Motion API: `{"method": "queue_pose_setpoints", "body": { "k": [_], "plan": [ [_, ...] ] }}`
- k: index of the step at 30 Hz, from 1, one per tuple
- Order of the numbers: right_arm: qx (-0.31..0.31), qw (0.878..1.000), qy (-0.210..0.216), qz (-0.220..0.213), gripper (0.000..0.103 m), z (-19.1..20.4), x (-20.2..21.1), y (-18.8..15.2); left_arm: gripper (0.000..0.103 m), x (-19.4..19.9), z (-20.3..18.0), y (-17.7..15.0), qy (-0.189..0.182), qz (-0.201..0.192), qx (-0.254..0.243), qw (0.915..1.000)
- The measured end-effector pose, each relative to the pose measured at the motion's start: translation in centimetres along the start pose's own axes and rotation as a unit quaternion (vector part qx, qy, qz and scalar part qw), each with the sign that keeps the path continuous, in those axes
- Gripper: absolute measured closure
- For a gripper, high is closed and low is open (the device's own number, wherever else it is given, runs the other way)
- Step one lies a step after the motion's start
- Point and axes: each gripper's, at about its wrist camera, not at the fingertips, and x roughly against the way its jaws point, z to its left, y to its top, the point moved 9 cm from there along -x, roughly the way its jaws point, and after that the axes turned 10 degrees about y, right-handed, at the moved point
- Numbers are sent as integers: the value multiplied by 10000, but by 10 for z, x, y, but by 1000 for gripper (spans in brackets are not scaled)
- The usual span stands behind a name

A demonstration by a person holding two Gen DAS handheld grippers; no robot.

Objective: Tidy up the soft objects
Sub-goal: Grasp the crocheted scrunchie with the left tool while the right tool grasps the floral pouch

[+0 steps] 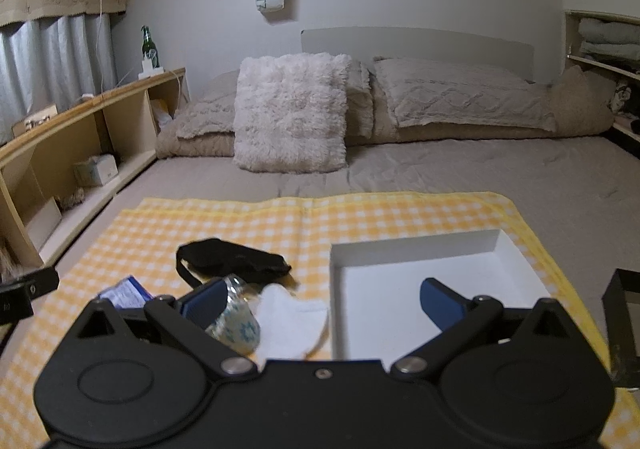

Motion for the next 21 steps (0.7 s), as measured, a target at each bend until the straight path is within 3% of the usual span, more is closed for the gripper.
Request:
{"method": "queue_pose_setpoints", "body": {
  "k": [11, 15, 21],
  "plan": [
    [-67, 9998, 181, -111, 0, 22, -45, 25, 0, -38, 27, 7, 349, -113, -58, 9993],
    [44, 9994, 255, -233, 0, 30, -69, 35, 0, -58, 28, -4, 171, 49, -178, 9997],
    [147, 9983, 227, -523, 0, 39, -105, 48, 0, -89, 14, -29, -261, 710, -469, 9960]
  ]
}}
